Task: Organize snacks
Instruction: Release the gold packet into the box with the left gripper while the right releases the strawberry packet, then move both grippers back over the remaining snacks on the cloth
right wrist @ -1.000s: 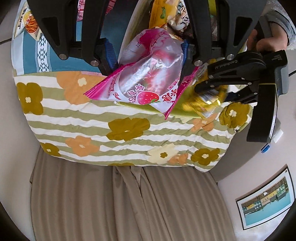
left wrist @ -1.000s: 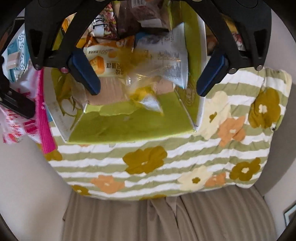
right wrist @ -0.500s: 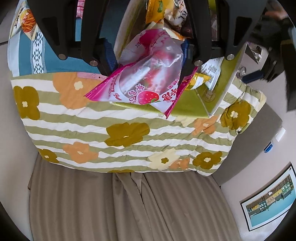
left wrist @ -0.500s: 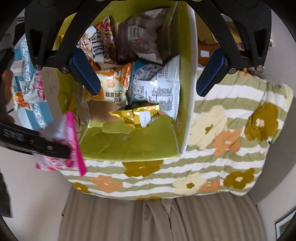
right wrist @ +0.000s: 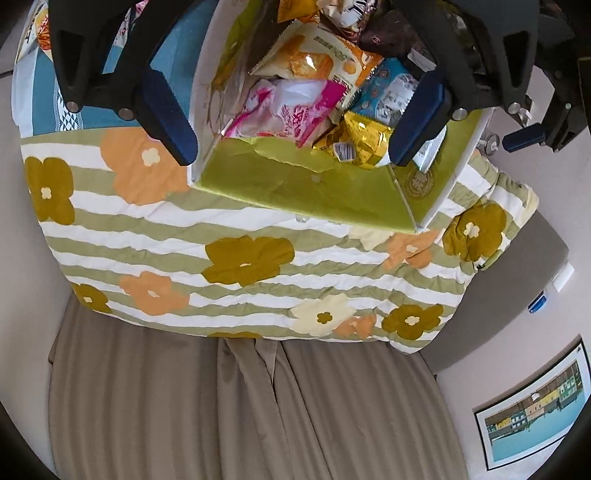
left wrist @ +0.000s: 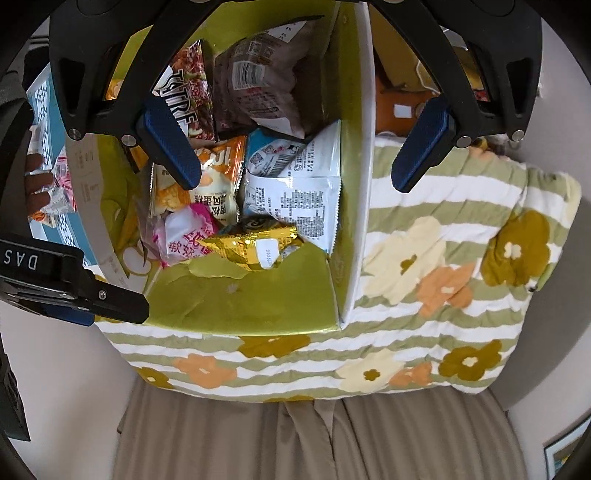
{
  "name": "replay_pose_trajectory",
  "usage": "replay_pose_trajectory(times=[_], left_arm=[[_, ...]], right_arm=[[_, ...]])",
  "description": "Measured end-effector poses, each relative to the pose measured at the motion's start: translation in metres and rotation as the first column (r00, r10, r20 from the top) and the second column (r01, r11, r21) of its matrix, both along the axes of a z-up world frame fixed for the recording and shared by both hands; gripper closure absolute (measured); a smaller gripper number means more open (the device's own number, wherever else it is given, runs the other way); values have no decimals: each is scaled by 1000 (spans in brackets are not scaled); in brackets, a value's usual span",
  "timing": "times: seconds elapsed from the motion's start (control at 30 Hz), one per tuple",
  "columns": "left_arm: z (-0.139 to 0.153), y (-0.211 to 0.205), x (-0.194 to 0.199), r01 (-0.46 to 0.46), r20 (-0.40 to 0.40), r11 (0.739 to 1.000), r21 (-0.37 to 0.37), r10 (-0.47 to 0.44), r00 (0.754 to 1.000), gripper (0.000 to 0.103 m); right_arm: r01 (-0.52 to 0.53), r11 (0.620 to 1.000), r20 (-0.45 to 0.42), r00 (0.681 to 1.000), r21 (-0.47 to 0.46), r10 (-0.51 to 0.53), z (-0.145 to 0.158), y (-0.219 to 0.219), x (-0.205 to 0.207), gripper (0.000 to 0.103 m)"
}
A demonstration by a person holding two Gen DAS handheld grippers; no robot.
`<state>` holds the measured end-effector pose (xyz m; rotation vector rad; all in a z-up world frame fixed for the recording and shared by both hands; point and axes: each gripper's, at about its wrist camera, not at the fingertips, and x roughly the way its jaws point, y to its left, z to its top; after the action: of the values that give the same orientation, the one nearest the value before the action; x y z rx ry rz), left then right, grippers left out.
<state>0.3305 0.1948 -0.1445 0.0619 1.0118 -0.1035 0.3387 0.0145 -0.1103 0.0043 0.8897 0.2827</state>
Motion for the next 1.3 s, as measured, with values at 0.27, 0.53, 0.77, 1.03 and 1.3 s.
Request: replay_pose_trajectory(times=[0.27,0.53,0.77,1.03,1.3], left_arm=[[21,-4,-12,7,36,1000,8,-8,999,1],[62,-20,-49,17,109,999,32,-20,994,1],[91,-65,-105,19,169,1000,23,-23,985,1],[99,-136,-161,56,193,998,-33,-49,980,1],[85,-212,-198,113,194,993,-35,-104,975,1]], right_arm=[[14,999,9,1000,32,-14,17,-7,-13,0],[31,999,54,998,36,-33,53,-18,-49,0],[42,999,124,991,26,-45,85,-55,-114,0],[112,993,144,983,34,-116,96,-135,-184,0],[224,974,127,966,25,-225,78,-219,-231,0]])
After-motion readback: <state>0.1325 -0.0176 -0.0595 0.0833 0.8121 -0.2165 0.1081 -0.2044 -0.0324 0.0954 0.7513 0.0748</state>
